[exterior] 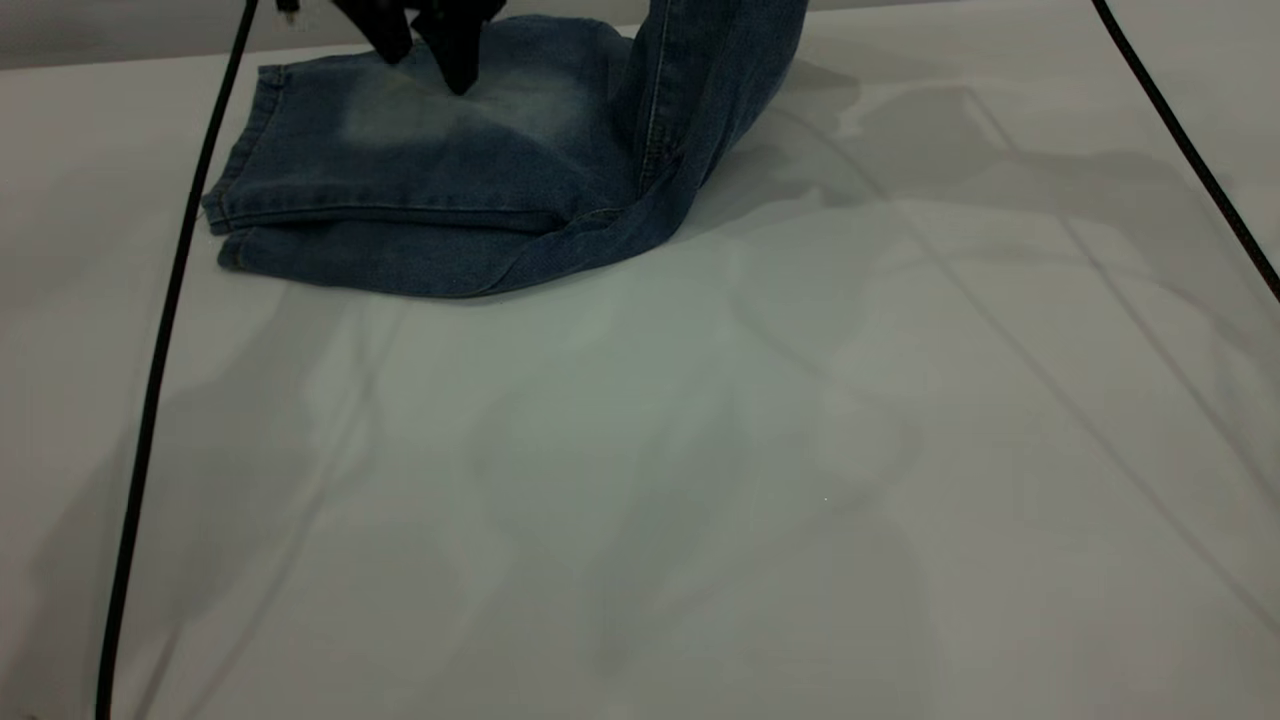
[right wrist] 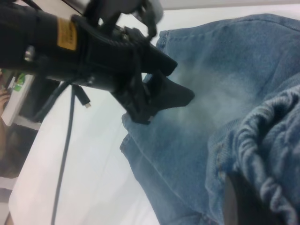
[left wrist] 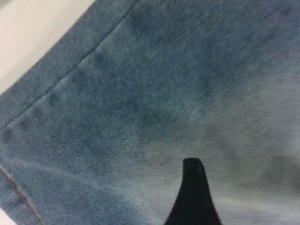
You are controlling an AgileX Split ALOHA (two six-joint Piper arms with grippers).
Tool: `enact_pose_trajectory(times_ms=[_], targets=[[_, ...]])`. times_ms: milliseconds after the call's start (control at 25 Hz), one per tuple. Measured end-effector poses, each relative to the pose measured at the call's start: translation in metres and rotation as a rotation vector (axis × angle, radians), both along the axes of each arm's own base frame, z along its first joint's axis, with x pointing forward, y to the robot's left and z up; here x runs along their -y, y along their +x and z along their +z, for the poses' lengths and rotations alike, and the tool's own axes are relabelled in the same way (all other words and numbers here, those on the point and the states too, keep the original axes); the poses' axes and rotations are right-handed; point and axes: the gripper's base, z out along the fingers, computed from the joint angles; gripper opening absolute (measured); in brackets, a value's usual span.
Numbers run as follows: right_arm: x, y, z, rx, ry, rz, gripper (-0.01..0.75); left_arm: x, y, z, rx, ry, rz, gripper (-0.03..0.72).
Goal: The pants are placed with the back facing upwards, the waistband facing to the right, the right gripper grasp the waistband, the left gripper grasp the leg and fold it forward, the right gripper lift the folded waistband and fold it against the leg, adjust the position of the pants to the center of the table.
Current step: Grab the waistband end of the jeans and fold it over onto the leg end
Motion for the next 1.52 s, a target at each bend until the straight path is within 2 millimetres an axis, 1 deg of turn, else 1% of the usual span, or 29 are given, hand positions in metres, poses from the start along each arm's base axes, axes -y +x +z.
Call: enact_pose_trajectory(times_ms=[120, 400, 520, 640, 760, 920, 1320, 1360, 1520], targets=[[0.0, 0.0, 0.0, 0.001, 0.0, 0.002, 0.086, -0.006, 0.001, -0.01, -0.018, 0.007, 0.011, 0.502], [-0.001, -0.001, 0.002, 0.004, 0.007, 0.015, 0.086, -0.007, 0.0, -0.031, -0.056, 0.012, 0.008, 0.502], [-0.002, -0.002, 0.003, 0.001, 0.024, 0.028, 0.086, -0.007, 0.0, -0.033, -0.058, 0.013, 0.007, 0.502], [-0.005, -0.004, 0.008, 0.0, 0.084, 0.047, 0.086, -0.007, 0.0, -0.033, -0.058, 0.015, 0.005, 0.502], [-0.011, -0.006, 0.02, 0.027, 0.141, 0.077, 0.086, -0.007, 0.0, -0.033, -0.058, 0.015, 0.005, 0.502], [-0.027, -0.013, 0.039, 0.061, 0.156, 0.121, 0.086, -0.007, 0.0, -0.033, -0.062, 0.017, 0.006, 0.502], [-0.071, -0.026, 0.041, 0.061, 0.157, 0.216, 0.086, -0.007, 0.0, -0.034, -0.063, 0.017, 0.006, 0.502], [-0.074, -0.027, 0.041, 0.06, 0.157, 0.223, 0.086, -0.007, 0.0, -0.034, -0.063, 0.017, 0.006, 0.502], [-0.074, -0.026, 0.042, 0.061, 0.161, 0.213, 0.086, -0.007, 0.0, -0.034, -0.061, 0.022, 0.004, 0.502]])
